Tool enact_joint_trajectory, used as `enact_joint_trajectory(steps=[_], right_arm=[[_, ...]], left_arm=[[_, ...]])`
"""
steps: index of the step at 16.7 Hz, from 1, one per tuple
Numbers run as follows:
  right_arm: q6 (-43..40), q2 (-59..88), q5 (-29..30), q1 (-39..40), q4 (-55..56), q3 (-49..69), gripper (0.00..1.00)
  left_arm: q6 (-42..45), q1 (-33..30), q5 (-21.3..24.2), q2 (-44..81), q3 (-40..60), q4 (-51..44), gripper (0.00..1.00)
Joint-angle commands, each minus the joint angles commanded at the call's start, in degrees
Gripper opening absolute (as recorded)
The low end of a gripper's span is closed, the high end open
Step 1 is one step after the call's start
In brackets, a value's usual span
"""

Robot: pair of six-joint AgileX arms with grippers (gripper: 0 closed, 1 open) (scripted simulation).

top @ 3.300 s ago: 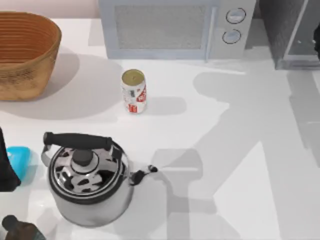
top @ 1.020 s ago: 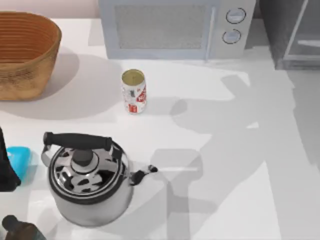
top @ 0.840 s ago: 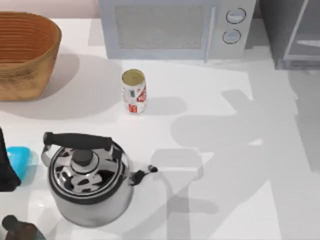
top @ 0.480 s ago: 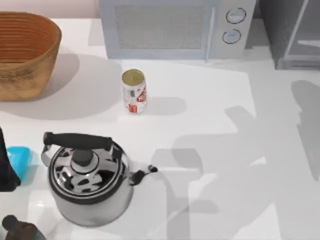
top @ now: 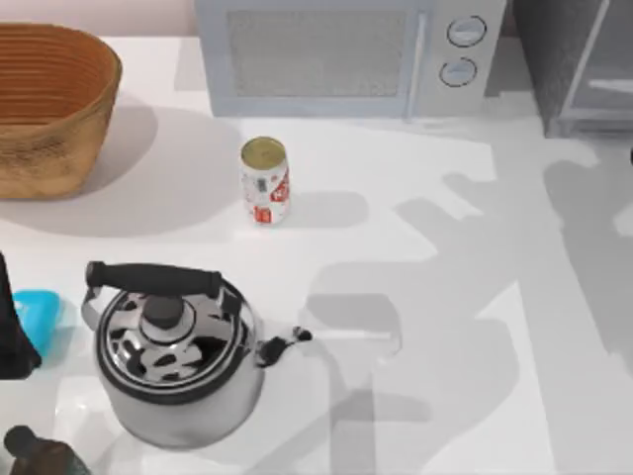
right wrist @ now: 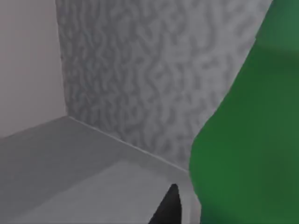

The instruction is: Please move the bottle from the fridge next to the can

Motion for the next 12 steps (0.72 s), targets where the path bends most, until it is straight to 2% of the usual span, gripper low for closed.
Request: enact_joint_trajectory(steps=[7, 9, 12], right_arm=[[1.7, 5.4, -16.8, 24.7, 2.0, 0.8, 0.00], [2.2, 6.7, -20.5, 28.5, 2.4, 0.8, 0.00], [2.5, 7.3, -21.8, 29.9, 2.6, 0.8, 0.00]], left_arm=[[0.0, 0.0, 0.0, 0.0, 0.0, 0.0, 1.00], [0.0, 0.0, 0.0, 0.0, 0.0, 0.0, 1.00], [0.0, 0.0, 0.0, 0.0, 0.0, 0.0, 1.00]])
